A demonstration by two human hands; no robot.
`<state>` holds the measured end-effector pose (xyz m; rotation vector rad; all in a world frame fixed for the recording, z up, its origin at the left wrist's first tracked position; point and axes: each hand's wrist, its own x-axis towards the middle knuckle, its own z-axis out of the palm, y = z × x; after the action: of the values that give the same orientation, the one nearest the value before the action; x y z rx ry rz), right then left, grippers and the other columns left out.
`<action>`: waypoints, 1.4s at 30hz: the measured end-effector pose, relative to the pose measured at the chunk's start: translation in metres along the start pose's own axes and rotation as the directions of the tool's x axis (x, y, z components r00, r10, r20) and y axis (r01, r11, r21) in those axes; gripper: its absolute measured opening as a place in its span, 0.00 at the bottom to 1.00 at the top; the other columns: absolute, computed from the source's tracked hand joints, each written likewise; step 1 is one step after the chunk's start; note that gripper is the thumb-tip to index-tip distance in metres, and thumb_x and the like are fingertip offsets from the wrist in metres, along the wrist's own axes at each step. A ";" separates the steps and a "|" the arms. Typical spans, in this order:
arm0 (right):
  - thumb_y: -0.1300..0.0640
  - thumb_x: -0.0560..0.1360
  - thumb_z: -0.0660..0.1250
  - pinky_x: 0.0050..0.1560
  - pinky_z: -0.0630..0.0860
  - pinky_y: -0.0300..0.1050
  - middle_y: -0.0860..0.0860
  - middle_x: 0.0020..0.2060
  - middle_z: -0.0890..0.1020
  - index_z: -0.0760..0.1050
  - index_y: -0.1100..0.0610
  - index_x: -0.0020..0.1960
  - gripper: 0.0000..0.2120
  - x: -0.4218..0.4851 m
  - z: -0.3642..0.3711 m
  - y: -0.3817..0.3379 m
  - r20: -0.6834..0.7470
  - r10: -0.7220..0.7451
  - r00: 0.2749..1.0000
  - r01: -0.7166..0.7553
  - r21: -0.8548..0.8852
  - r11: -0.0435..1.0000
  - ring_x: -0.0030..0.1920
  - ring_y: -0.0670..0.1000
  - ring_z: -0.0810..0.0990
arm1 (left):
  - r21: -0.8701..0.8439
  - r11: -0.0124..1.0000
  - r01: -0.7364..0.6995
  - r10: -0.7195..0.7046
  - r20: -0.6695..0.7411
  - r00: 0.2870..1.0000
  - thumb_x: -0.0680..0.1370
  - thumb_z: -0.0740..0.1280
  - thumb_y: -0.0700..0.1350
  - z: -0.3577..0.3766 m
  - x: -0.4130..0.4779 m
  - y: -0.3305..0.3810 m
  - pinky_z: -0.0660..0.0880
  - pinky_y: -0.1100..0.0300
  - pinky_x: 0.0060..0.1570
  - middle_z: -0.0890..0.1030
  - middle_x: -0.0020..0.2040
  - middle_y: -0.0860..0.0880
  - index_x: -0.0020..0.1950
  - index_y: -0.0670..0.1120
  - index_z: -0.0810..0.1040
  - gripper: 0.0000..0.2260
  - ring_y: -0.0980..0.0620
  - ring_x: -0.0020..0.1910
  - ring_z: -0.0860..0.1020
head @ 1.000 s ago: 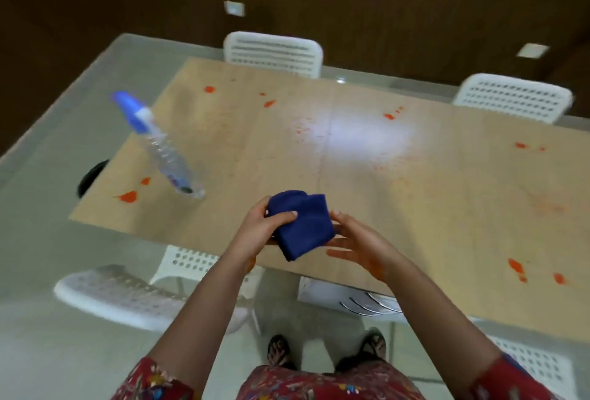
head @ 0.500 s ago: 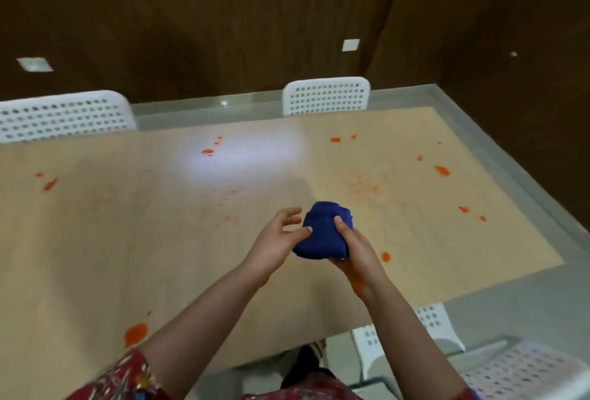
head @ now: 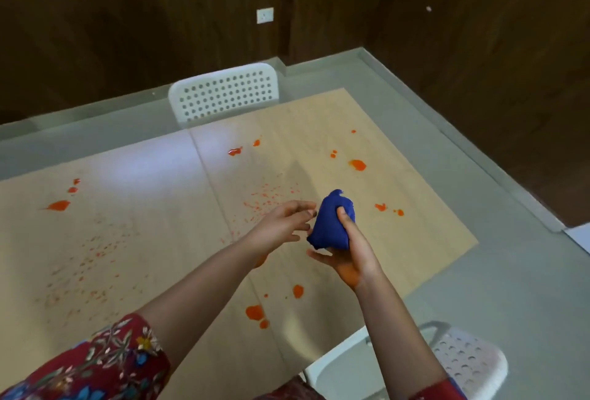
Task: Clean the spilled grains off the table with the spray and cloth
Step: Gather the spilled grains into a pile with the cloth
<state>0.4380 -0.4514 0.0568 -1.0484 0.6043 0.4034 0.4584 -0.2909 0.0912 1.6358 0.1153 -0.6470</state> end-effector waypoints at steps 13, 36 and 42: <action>0.55 0.78 0.60 0.51 0.75 0.52 0.55 0.57 0.79 0.69 0.47 0.68 0.18 0.158 -0.115 -0.145 -0.323 -0.583 0.746 -0.023 -0.887 0.461 0.53 0.61 0.78 | 0.553 0.833 -0.029 0.115 -0.121 0.986 0.81 0.62 0.48 0.003 0.110 -0.001 0.70 0.57 0.56 0.73 0.68 0.53 0.67 0.51 0.73 0.15 0.52 0.65 0.72; 0.44 0.78 0.60 0.49 0.76 0.47 0.49 0.58 0.70 0.66 0.42 0.71 0.21 0.139 -0.030 -0.046 0.038 -0.504 0.863 0.096 -0.992 0.088 0.50 0.54 0.78 | 0.859 0.512 0.020 0.301 -0.201 0.932 0.79 0.63 0.49 -0.046 0.142 -0.036 0.58 0.56 0.72 0.64 0.75 0.50 0.72 0.50 0.68 0.21 0.49 0.73 0.62; 0.46 0.77 0.61 0.53 0.76 0.50 0.50 0.58 0.70 0.67 0.45 0.71 0.23 0.148 -0.010 -0.027 0.140 -0.523 0.841 0.131 -0.990 -0.053 0.52 0.54 0.77 | 0.894 0.424 0.145 0.221 -0.258 0.941 0.80 0.61 0.53 -0.076 0.127 -0.054 0.58 0.53 0.73 0.60 0.77 0.49 0.75 0.50 0.63 0.24 0.48 0.75 0.58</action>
<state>0.5644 -0.4680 -0.0227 -2.7063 0.1591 0.1511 0.5669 -0.2461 -0.0135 2.8390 -0.0518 -0.3591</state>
